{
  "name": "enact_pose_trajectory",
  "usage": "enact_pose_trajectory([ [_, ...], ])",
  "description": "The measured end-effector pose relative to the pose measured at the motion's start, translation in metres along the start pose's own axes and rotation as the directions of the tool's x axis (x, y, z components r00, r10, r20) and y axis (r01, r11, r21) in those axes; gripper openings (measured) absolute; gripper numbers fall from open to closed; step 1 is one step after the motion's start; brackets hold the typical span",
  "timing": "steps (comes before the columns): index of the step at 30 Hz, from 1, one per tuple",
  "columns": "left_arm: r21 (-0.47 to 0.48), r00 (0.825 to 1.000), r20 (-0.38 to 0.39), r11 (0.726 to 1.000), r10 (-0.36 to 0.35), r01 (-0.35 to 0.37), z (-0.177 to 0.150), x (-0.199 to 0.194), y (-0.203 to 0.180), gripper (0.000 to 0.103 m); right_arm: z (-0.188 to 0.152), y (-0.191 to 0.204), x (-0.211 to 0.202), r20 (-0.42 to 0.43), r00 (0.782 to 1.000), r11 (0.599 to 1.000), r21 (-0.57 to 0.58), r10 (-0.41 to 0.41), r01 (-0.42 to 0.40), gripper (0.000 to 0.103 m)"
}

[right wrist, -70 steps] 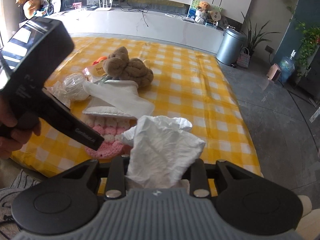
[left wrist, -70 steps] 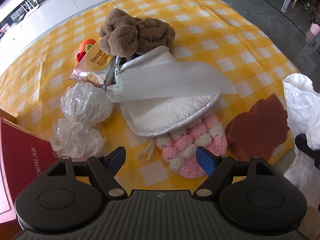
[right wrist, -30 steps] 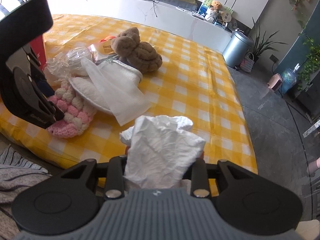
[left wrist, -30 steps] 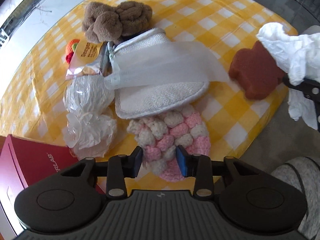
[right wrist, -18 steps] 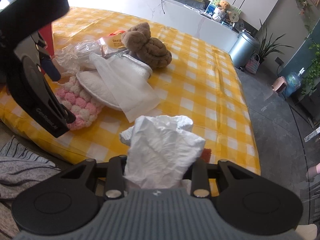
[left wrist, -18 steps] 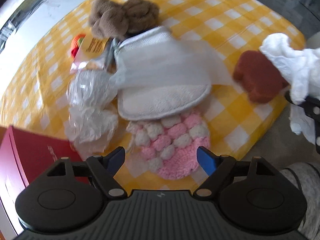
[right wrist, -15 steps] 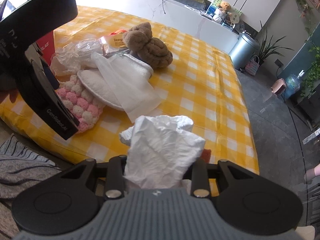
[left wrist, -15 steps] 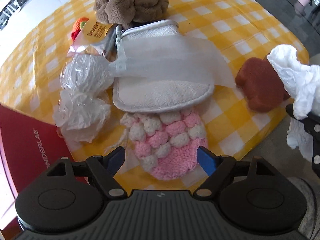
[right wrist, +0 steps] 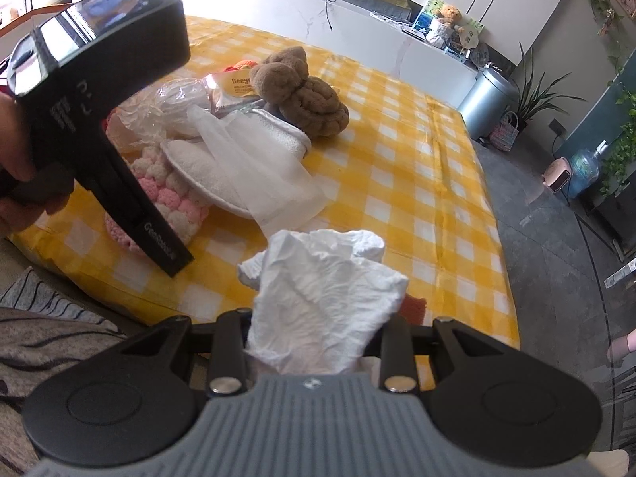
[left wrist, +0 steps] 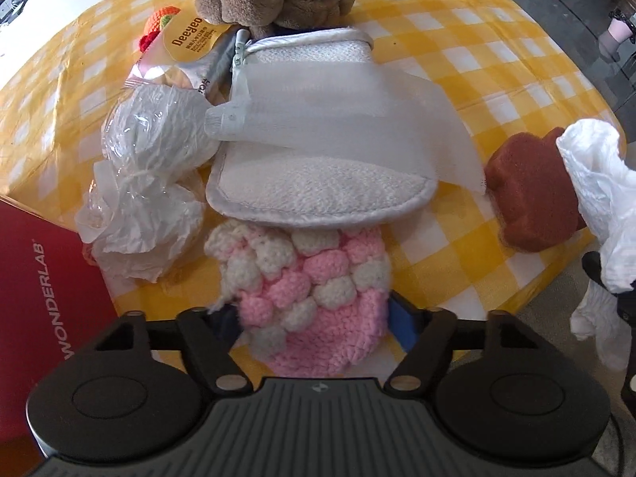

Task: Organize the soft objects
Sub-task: 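Close the left tool on the pink pouch and lift it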

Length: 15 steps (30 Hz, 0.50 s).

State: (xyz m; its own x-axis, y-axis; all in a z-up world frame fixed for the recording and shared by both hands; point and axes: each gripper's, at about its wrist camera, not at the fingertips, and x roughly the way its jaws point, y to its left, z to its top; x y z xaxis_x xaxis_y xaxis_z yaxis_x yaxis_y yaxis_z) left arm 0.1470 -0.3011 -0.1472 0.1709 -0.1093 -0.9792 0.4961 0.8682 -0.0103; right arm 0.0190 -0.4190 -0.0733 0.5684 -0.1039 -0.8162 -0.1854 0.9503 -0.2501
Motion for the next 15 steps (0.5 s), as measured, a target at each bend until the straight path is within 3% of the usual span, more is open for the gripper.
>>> enact_pose_trajectory([
  [7, 0.011, 0.999, -0.025, 0.999, -0.033, 0.034, 0.003, -0.012, 0.017, 0.062, 0.001, 0.004, -0.001, 0.005, 1.000, 1.000, 0.003, 0.001, -0.001, 0.030],
  [15, 0.007, 0.997, -0.013, 0.997, -0.080, 0.081, -0.017, -0.047, 0.035, 0.060, 0.003, 0.005, -0.005, 0.014, 1.000, 1.000, 0.020, 0.002, -0.003, 0.030],
])
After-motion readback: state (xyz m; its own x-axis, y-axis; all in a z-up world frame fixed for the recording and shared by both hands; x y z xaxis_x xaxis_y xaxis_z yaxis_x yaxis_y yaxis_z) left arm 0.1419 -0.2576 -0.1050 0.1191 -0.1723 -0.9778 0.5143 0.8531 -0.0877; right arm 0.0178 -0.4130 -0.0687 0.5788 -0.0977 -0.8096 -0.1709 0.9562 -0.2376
